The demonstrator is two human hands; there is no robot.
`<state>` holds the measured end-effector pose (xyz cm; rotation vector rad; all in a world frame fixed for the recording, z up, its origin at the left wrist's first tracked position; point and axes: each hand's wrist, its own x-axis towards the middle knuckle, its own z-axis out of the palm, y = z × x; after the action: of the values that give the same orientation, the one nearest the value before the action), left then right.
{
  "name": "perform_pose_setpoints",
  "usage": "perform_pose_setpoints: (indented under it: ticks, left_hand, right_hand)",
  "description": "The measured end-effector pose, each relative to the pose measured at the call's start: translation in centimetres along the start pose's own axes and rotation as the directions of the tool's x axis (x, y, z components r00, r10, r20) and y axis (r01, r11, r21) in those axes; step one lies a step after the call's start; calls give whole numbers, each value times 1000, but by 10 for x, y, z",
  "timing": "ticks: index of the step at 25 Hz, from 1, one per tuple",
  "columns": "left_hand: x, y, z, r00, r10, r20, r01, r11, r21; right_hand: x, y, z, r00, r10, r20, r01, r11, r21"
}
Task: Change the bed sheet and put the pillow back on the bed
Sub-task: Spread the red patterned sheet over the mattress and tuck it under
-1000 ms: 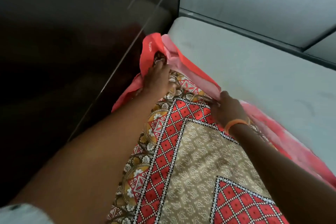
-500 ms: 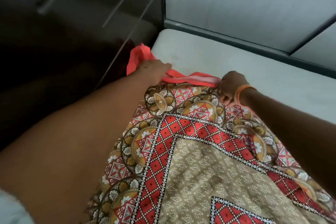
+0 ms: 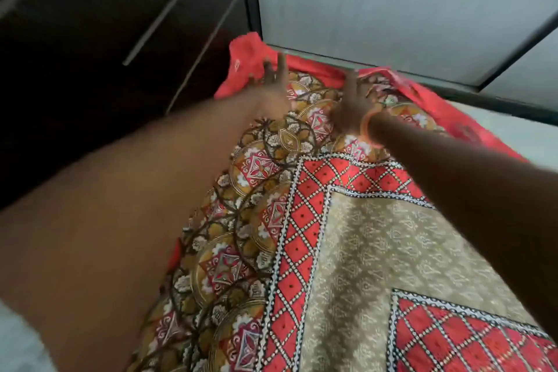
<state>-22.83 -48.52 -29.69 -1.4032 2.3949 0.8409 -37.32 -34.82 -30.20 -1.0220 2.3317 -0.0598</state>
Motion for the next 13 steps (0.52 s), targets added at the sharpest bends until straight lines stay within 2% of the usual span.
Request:
perform_pose_setpoints:
  ticks: [1,2,3,4,5,7,8,10,11,13]
  left_hand:
    - [-3,-4,13,1000,0,-15,2,991,135]
    - [-6,-7,29,999,-3,-45,12,977,212]
    - [-7,-13,50,994,28,-101,0,964,266]
    - [-8,-18,62,990,48,-133,-7,957,292]
    - [-7,-19,68,984,46,-174,8,954,301]
    - [-11,-15,67,964,39,-263,44,952,303]
    - [-19,-16,72,951,54,-305,35,959,280]
    - [-54,-20,98,920,83,-383,6,974,226]
    - [-78,-26,116,902,105,-419,-14,977,214]
    - [-144,-39,150,880,147,-452,-60,978,201]
  right_hand:
    - [0,-2,13,995,-60,-75,55,996,-75]
    - [4,0,27,974,-122,-189,111,992,-67]
    - [8,3,44,935,-195,-297,169,979,-110]
    - [14,2,53,917,-207,-342,187,978,-89]
    - [25,5,56,910,-218,-351,204,976,-77]
    - [35,10,47,931,-196,-308,228,971,73]
    - [30,13,46,920,-207,-332,245,967,77]
    - [2,19,60,887,-253,-386,256,966,-43]
    - [-18,24,74,880,-281,-383,251,960,-128]
    - [-78,35,106,903,-284,-322,239,956,-173]
